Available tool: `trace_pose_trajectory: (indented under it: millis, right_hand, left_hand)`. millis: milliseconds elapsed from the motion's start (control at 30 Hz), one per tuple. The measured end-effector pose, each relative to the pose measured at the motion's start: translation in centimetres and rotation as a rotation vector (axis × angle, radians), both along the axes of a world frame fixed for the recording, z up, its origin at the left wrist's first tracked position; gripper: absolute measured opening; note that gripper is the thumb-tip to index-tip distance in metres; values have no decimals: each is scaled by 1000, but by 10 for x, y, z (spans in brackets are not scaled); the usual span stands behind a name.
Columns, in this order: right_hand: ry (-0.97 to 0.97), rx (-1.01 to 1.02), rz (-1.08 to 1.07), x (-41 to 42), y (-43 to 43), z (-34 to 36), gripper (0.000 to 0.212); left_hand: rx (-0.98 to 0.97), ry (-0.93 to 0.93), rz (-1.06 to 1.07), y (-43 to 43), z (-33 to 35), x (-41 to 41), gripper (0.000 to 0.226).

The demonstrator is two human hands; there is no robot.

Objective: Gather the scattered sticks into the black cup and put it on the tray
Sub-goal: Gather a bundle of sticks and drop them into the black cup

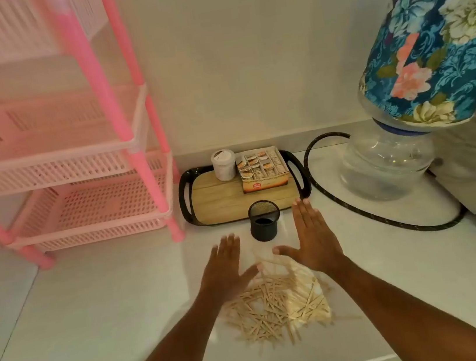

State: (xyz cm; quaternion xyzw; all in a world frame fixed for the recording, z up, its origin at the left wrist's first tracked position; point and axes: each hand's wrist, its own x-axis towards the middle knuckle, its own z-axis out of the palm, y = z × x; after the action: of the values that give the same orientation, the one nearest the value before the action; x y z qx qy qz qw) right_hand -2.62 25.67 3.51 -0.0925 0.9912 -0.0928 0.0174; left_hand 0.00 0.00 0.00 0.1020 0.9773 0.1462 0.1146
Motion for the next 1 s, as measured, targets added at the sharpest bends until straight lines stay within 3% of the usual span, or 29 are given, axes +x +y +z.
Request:
trace_pose_trajectory:
  millis: [100, 200, 300, 467, 600, 667, 767, 900, 1000]
  right_hand:
    - [-137, -68, -13, 6, 2, -11, 108]
    - [-229, -38, 0, 15, 1, -18, 74]
    - [-272, 2, 55, 22, 0, -28, 58]
    - [-293, 28, 75, 31, -7, -40, 76]
    - [-283, 81, 101, 35, -12, -44, 100]
    - [-271, 105, 130, 38, -17, -47, 101]
    - [-238, 86, 125, 43, -22, -53, 77]
    - [-213, 45, 116, 43, -25, -53, 35]
    - [-210, 50, 133, 41, -28, -53, 20]
  left_hand:
    - [35, -165, 5, -5, -11, 8, 91]
    - [64, -147, 26, -9, -16, 16, 78]
    - [89, -99, 21, -12, -19, 23, 78]
    - [79, -64, -35, -13, -22, 28, 82]
    - [52, -49, -34, -7, -21, 25, 62]
    - [33, -31, -56, -4, -19, 24, 44]
    - [-5, 3, -92, 1, -17, 21, 26]
    - [-41, 28, -115, 7, -16, 18, 25]
    - [-37, -1, -115, 10, -14, 15, 25]
